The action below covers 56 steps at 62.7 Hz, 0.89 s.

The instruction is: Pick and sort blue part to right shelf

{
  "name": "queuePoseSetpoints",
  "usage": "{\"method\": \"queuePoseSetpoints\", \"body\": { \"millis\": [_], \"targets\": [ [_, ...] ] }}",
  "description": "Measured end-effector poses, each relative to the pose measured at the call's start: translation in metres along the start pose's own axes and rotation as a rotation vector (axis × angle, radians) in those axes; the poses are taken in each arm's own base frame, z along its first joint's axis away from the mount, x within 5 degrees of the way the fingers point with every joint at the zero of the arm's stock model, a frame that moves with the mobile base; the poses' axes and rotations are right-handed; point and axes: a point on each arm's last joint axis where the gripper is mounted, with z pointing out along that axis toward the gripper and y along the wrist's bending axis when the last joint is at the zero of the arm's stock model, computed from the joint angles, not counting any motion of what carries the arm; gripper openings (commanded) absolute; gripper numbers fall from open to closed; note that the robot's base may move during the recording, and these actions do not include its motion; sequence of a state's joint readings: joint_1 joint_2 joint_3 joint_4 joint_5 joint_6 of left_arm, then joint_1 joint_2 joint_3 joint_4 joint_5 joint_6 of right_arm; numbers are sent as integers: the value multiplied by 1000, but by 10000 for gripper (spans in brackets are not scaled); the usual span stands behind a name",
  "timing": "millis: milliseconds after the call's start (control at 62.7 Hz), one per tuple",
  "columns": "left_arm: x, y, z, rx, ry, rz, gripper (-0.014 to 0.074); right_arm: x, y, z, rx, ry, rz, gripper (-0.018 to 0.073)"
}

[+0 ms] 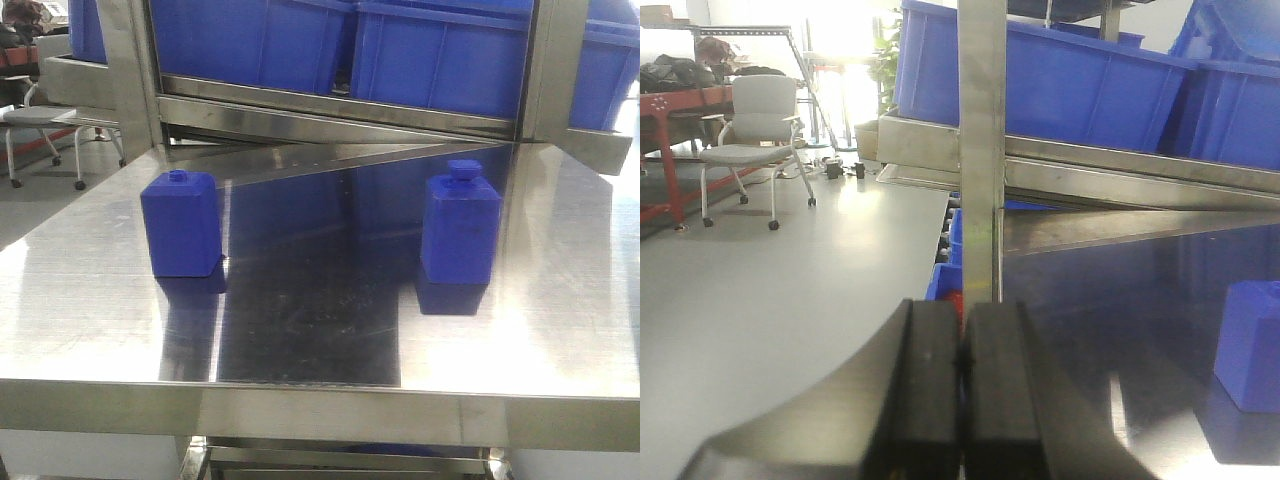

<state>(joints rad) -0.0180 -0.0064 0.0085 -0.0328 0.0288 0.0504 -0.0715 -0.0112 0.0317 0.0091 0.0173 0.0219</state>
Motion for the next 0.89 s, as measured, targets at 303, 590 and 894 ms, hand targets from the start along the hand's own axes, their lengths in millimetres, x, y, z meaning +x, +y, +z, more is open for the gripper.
{"method": "queuePoseSetpoints", "body": {
  "millis": [303, 590, 894],
  "targets": [
    [0, 0, 0, 0, 0, 0, 136, 0, 0, 0, 0, 0, 0, 58],
    [0, 0, 0, 0, 0, 0, 136, 0, 0, 0, 0, 0, 0, 58],
    [0, 0, 0, 0, 0, 0, 136, 0, 0, 0, 0, 0, -2, 58]
  ]
}}
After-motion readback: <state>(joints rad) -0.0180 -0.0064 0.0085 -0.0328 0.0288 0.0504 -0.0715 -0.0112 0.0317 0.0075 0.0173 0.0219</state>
